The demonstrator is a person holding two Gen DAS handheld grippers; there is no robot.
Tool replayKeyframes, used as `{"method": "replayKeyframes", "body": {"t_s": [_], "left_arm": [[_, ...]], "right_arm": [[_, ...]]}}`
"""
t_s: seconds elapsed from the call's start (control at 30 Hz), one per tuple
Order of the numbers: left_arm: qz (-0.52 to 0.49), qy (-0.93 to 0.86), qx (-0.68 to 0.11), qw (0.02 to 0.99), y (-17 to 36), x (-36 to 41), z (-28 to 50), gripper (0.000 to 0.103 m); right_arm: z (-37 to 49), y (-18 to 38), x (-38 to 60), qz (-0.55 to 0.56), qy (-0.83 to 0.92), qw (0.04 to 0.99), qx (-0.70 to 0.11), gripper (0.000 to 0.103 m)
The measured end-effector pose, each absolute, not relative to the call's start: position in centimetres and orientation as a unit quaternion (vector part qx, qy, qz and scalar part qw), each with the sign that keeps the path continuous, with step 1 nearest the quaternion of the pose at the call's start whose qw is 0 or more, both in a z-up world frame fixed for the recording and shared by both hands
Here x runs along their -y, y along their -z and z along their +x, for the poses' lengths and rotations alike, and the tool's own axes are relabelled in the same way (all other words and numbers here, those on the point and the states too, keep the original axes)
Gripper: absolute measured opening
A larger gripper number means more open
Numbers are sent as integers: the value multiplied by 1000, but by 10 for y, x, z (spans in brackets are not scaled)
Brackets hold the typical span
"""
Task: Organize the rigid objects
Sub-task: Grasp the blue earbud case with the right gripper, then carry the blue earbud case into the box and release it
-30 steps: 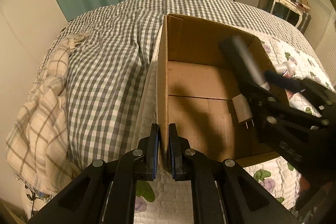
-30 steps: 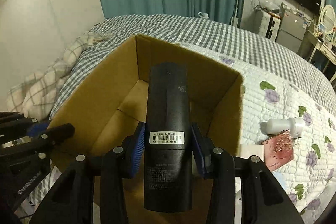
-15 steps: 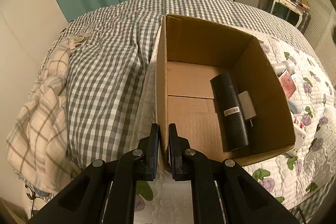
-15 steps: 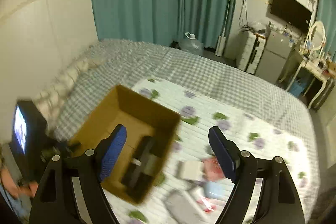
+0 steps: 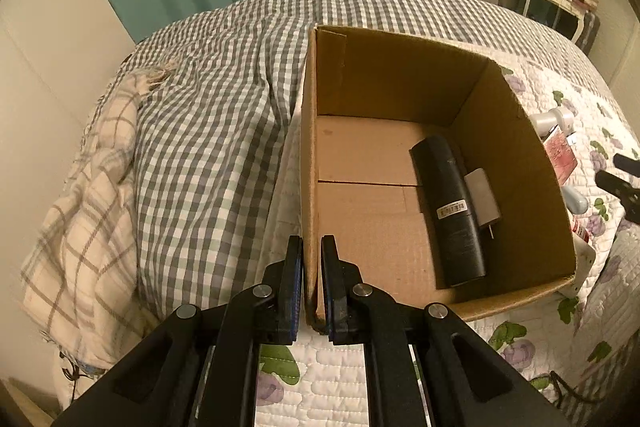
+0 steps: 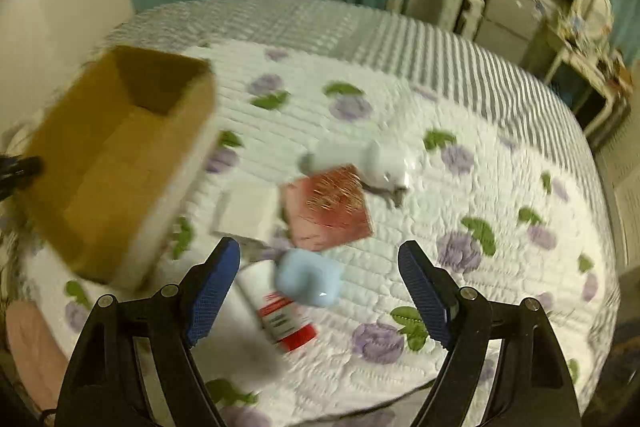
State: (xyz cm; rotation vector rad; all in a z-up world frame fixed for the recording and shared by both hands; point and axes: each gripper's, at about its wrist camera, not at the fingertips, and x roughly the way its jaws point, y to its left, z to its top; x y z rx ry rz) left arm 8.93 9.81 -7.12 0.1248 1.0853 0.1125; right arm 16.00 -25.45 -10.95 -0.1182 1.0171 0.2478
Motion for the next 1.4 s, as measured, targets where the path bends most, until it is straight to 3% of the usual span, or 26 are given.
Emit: {"method": "replayKeyframes", "body": {"t_s": [0.2,0.27,0.43,0.57,0.7,0.77,0.93,1.17,1.4], "left_arm": [[70,-54,-515,853,73,-97,89,8],[72,-53,-514,853,74,-97,89,8],[72,-53,-515,853,75,-98,89,8],[73,-52,-515,853,74,-97,89,8],[66,-49,-516,852,74,-100,89,8],[64,-46,-518,852,74,-101,89,8],[58,-43,-517,853,74,-102,88,8],[47,-43,-517,853,73,-104,88,8],[44,-40,-517,854,71,-105,89,8]], "right_arm": [[179,137,259,-8,-127,843,-523,79],[180,142,253,-12,-137,834,-534,72],[179,148,246,-18,-145,823,-549,71],[180,158,247,-12,-137,809,-572,59],[183,167,264,60,-130,792,-594,58],[183,169,264,72,-137,786,-598,51],[181,168,264,78,-140,783,-601,51],[168,143,262,47,-150,803,-574,51],[144,77,243,-27,-168,847,-503,51]]}}
